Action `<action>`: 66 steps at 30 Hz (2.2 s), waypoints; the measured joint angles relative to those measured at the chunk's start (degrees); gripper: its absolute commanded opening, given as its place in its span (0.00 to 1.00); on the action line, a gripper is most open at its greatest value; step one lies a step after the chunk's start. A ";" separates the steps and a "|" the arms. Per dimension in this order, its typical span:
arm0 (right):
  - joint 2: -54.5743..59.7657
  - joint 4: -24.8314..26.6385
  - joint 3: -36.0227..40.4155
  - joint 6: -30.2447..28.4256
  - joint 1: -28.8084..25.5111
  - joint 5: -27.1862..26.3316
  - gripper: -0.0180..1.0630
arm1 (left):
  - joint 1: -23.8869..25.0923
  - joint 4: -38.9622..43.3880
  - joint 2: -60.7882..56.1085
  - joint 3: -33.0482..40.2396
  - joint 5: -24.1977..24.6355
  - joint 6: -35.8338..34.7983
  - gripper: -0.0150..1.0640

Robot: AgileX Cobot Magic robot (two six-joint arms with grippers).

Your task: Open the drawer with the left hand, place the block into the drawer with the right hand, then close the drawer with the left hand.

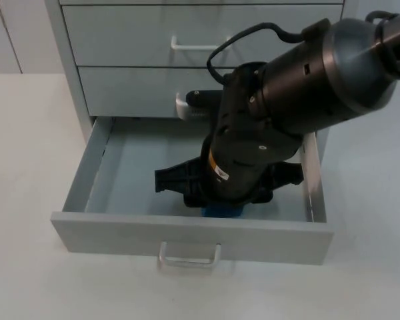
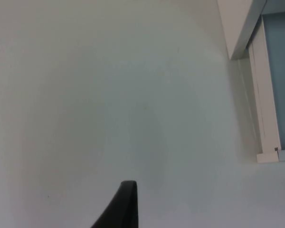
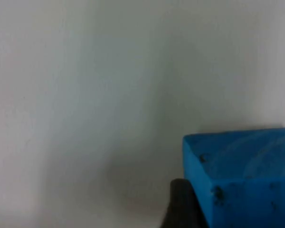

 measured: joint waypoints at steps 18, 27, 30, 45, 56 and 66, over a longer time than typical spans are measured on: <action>-5.25 -0.50 0.00 -2.68 0.00 1.32 0.77 | 0.00 0.00 0.00 0.00 -0.10 0.00 0.99; -14.36 6.52 -0.22 -12.38 0.10 9.79 0.77 | 0.00 -0.32 0.00 0.00 -0.10 0.00 0.99; -15.85 11.01 -0.22 -19.68 0.10 13.98 0.77 | 0.00 -0.35 0.00 0.00 -0.10 0.00 0.99; -26.40 16.11 14.33 -30.03 -0.45 15.80 0.77 | 0.00 -0.45 0.00 0.00 -0.10 0.00 0.99; -37.80 23.34 27.45 -40.24 -13.61 11.79 0.77 | 0.00 -0.45 0.00 0.00 -0.10 0.00 0.99; -43.14 37.34 28.59 -62.45 -32.01 13.36 0.77 | 0.00 -0.45 0.00 0.00 -0.10 0.00 0.99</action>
